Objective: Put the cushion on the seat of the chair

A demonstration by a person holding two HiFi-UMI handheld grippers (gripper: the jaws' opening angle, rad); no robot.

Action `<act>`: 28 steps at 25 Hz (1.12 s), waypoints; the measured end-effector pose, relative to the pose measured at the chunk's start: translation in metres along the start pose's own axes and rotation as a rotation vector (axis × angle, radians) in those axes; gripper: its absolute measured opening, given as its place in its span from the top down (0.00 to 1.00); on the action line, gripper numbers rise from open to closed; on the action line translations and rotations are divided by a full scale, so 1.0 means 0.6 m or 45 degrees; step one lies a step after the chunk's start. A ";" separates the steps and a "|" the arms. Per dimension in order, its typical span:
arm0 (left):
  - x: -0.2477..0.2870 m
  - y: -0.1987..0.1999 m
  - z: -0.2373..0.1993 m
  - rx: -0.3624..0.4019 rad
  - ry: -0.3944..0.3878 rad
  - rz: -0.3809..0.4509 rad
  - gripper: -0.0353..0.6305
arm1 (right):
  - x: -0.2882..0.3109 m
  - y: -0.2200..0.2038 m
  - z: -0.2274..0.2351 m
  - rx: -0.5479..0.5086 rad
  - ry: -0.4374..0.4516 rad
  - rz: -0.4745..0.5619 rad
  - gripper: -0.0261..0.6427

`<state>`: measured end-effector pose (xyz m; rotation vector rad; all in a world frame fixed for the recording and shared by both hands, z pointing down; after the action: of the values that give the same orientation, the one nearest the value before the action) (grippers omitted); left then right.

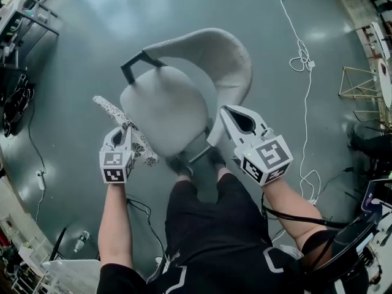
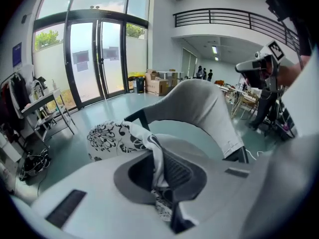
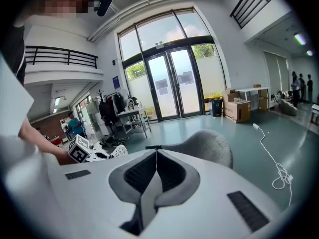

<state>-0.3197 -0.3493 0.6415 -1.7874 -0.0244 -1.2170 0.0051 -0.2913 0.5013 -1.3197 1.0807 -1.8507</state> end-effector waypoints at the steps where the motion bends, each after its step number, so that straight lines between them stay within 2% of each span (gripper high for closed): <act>1: 0.010 0.008 0.009 0.013 -0.021 -0.002 0.91 | -0.003 0.001 0.007 0.007 -0.008 0.005 0.94; 7: 0.081 0.045 0.061 0.062 -0.111 -0.018 0.91 | -0.015 -0.009 0.055 0.031 -0.045 0.012 0.94; 12: 0.137 0.067 0.094 0.064 -0.175 -0.033 0.91 | -0.019 -0.024 0.084 0.055 -0.072 0.007 0.94; 18: 0.209 0.088 0.136 0.091 -0.193 -0.054 0.91 | -0.029 -0.045 0.126 0.088 -0.084 -0.001 0.94; 24: 0.282 0.069 0.158 0.151 -0.275 -0.149 0.91 | -0.030 -0.065 0.168 0.109 -0.131 0.000 0.94; 28: 0.326 0.072 0.181 0.140 -0.292 -0.161 0.91 | -0.034 -0.084 0.194 0.111 -0.135 -0.010 0.94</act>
<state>-0.1222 -0.3862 0.7489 -1.8418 -0.3343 -1.0701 0.1208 -0.2810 0.5558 -1.3564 0.9313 -1.7916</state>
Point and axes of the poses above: the fingertips, and each gripper's own axes: x forward along the fingers, z to its right, y out of its top, the point moved 5 cm from there along -x, backward along the fingers, and after that the axes turned 6 degrees about -y, right-handed, at the moved point
